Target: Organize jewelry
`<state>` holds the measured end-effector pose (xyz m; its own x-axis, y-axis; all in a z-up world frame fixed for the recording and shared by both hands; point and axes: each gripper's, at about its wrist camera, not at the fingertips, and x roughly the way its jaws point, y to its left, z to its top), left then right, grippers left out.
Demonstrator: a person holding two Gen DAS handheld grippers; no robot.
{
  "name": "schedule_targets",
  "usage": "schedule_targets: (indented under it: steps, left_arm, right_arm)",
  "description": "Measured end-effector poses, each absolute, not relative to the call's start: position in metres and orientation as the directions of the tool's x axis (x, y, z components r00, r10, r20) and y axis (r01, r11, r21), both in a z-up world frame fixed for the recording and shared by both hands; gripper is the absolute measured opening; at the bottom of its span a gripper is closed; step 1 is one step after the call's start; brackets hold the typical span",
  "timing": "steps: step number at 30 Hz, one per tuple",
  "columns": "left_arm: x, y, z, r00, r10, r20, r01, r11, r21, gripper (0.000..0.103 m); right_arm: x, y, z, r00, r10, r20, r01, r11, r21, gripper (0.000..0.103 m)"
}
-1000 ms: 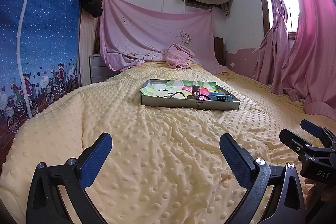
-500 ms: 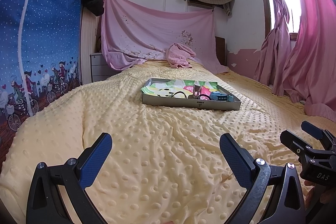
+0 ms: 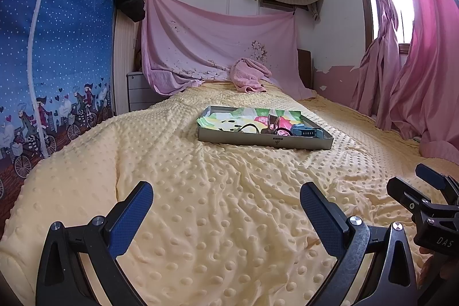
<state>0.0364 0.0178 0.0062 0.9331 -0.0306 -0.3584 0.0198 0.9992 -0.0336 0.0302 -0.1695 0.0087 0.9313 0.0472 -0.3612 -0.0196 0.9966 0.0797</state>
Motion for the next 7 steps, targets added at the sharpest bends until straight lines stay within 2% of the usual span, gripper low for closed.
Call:
schedule_targets:
  steps: [7]
  left_arm:
    - [0.0344,0.016,0.0068,0.935,-0.028,-0.354,0.019,0.999,-0.029,0.103]
  right_arm:
    - [0.0301,-0.1695,0.0088,0.931,0.048,-0.361,-0.02,0.997,0.08,0.102]
